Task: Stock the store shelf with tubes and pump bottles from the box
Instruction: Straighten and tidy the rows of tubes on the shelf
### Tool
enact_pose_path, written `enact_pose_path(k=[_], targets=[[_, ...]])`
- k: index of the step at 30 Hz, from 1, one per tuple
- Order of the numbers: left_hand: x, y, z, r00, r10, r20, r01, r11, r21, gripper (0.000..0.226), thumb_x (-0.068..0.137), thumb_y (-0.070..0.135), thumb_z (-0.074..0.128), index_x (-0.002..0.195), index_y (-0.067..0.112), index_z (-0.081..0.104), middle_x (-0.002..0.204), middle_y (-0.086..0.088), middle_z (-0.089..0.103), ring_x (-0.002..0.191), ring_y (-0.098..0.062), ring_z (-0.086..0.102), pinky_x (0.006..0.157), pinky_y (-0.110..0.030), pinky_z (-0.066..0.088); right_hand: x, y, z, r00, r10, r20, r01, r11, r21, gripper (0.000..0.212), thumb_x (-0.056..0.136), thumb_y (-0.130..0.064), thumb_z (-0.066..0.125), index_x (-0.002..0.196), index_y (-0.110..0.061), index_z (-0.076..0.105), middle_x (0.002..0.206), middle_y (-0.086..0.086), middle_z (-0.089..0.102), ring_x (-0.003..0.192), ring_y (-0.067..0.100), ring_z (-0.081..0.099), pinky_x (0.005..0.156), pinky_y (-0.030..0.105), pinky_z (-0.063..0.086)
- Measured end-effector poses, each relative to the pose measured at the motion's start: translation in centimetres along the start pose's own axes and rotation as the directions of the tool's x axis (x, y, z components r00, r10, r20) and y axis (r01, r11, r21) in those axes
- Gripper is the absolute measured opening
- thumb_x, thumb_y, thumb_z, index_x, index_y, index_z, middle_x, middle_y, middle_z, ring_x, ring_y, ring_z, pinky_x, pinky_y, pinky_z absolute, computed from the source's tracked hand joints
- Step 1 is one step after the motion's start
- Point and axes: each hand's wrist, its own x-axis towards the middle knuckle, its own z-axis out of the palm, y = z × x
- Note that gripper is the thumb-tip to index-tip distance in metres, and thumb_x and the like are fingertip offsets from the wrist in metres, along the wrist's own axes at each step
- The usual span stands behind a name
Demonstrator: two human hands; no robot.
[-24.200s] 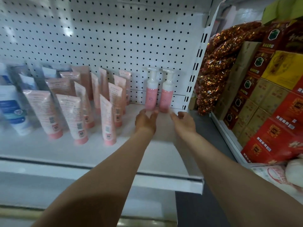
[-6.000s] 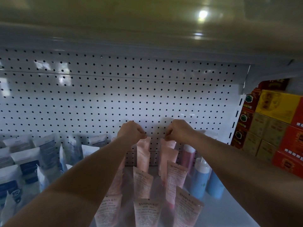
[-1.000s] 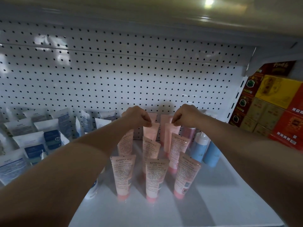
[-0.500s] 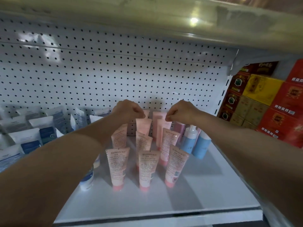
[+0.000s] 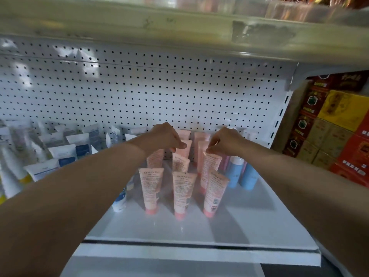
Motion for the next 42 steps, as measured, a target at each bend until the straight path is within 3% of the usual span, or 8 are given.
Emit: enact_pose_path(k=[6, 12, 20, 23, 26, 31, 38, 42], targets=[[-0.2, 1.1, 1.1, 0.996, -0.079, 0.037, 0.072, 0.984, 0.162, 0.039, 0.086, 0.043, 0.071, 0.099, 0.007, 0.075, 0.089, -0.002, 0.077, 0.087, -0.012, 0.069, 0.096, -0.033, 0.050, -0.3, 0.2, 0.3, 0.999, 0.049, -0.022, -0.050, 0.998, -0.048, 0.026, 0.077, -0.039, 0.080, 0.098, -0.024, 0.075, 0.076, -0.013, 0.060, 0.079, 0.008, 0.060, 0.077, 0.028, 0.054], [0.3, 0.9, 1.6, 0.986, -0.166, 0.009, 0.161, 0.970, 0.181, 0.045, 0.085, 0.050, 0.070, 0.101, 0.007, 0.071, 0.079, 0.001, 0.076, 0.077, -0.008, 0.063, 0.090, -0.030, 0.052, -0.5, -0.2, 0.5, 0.995, 0.095, -0.013, -0.094, 0.995, 0.042, 0.041, 0.076, -0.031, 0.079, 0.114, -0.017, 0.068, 0.068, -0.007, 0.064, 0.079, 0.014, 0.070, 0.085, 0.028, 0.055], [-0.1, 1.6, 1.6, 0.976, -0.215, 0.022, 0.203, 0.948, 0.244, 0.042, 0.079, 0.048, 0.076, 0.095, 0.010, 0.071, 0.078, 0.004, 0.075, 0.073, -0.009, 0.064, 0.085, -0.028, 0.053, -0.2, -0.9, 0.9, 0.996, 0.094, 0.001, -0.094, 0.991, 0.090, 0.026, 0.087, -0.024, 0.073, 0.110, -0.017, 0.063, 0.056, -0.007, 0.066, 0.052, 0.004, 0.064, 0.084, 0.024, 0.053], [-0.2, 1.9, 1.6, 0.972, -0.226, 0.059, 0.207, 0.951, 0.230, 0.035, 0.079, 0.040, 0.079, 0.092, 0.009, 0.071, 0.083, 0.003, 0.077, 0.082, -0.010, 0.070, 0.089, -0.030, 0.053, -0.1, -0.6, 0.6, 0.998, 0.050, -0.048, -0.045, 0.994, 0.096, 0.026, 0.088, -0.033, 0.071, 0.110, -0.020, 0.066, 0.088, -0.001, 0.073, 0.081, 0.011, 0.071, 0.088, 0.029, 0.053], [-0.2, 2.1, 1.3, 0.977, -0.201, 0.064, 0.177, 0.947, 0.267, 0.025, 0.078, 0.034, 0.080, 0.078, 0.012, 0.067, 0.091, -0.002, 0.076, 0.068, -0.007, 0.064, 0.070, -0.025, 0.052, -0.3, -0.6, -0.7, 0.999, -0.045, -0.009, 0.045, 0.998, 0.031, 0.034, 0.089, -0.017, 0.067, 0.122, -0.024, 0.066, 0.112, 0.000, 0.067, 0.102, 0.016, 0.061, 0.085, 0.027, 0.048], [-0.7, 2.5, 1.4, 0.984, -0.176, -0.007, 0.173, 0.952, 0.252, 0.048, 0.073, 0.030, 0.084, 0.113, 0.010, 0.067, 0.110, -0.005, 0.069, 0.102, -0.022, 0.065, 0.092, -0.037, 0.055, -0.8, 0.2, -1.4, 0.975, -0.132, 0.177, 0.127, 0.991, 0.038, 0.062, 0.084, 0.010, 0.053, 0.127, -0.033, 0.063, 0.115, -0.009, 0.067, 0.084, -0.001, 0.056, 0.078, 0.020, 0.047], [-1.1, 2.3, 1.7, 0.990, -0.142, -0.008, 0.141, 0.975, 0.174, 0.033, 0.073, 0.019, 0.084, 0.101, 0.007, 0.074, 0.101, -0.008, 0.074, 0.097, -0.023, 0.069, 0.090, -0.039, 0.057, -0.9, 0.7, -0.2, 0.973, -0.174, 0.148, 0.164, 0.984, 0.075, 0.051, 0.082, 0.003, 0.074, 0.125, -0.025, 0.066, 0.095, -0.010, 0.070, 0.072, -0.006, 0.058, 0.066, 0.005, 0.042], [-1.3, 2.4, 1.8, 0.995, -0.096, -0.014, 0.097, 0.987, 0.127, 0.020, 0.075, 0.013, 0.081, 0.095, 0.014, 0.078, 0.092, -0.002, 0.074, 0.087, -0.018, 0.068, 0.085, -0.030, 0.057, -1.3, 0.4, 0.2, 0.988, -0.135, 0.080, 0.126, 0.986, 0.105, 0.049, 0.079, -0.013, 0.083, 0.123, -0.024, 0.066, 0.087, -0.011, 0.067, 0.084, 0.006, 0.064, 0.081, 0.022, 0.050]])
